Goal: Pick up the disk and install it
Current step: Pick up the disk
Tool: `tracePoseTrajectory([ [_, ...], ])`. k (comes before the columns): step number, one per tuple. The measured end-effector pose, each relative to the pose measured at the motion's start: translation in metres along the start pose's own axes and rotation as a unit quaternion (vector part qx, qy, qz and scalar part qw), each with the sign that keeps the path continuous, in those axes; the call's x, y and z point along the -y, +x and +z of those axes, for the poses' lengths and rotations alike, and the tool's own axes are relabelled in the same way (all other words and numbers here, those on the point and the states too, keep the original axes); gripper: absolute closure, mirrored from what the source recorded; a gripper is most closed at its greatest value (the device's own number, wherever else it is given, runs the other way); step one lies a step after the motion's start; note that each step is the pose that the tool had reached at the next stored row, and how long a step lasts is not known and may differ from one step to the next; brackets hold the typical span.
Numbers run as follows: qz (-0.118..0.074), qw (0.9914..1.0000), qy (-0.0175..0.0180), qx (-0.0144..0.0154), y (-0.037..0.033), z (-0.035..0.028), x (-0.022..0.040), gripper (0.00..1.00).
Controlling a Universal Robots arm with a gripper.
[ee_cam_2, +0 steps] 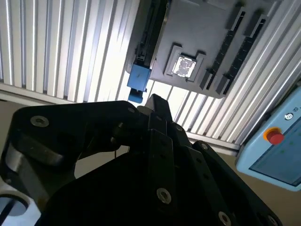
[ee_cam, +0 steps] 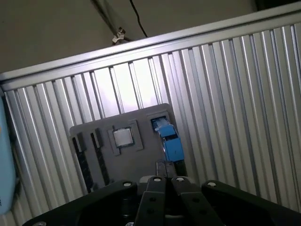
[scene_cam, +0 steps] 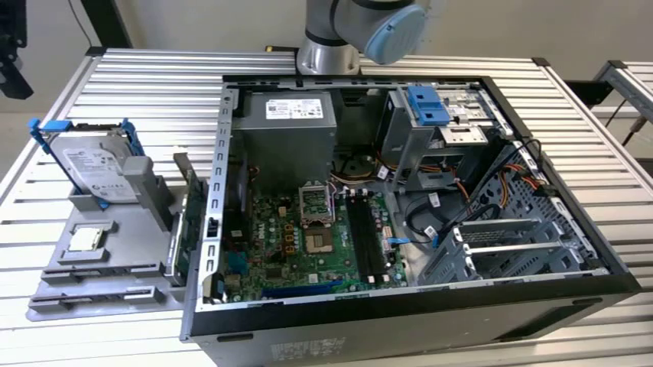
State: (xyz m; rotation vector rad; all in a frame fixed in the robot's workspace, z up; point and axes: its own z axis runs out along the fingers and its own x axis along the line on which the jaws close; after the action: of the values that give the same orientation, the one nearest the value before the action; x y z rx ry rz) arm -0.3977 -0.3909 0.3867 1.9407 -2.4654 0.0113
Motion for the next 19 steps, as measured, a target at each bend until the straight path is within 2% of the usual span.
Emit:
tracePoseTrajectory([
  [6,-0.002,1.0,0.0,0.0,-0.0001,0.0016,0.0,1.0],
  [19,-0.021,0.99977,0.0001,0.0001,-0.0011,0.0065,-0.0003,1.0],
])
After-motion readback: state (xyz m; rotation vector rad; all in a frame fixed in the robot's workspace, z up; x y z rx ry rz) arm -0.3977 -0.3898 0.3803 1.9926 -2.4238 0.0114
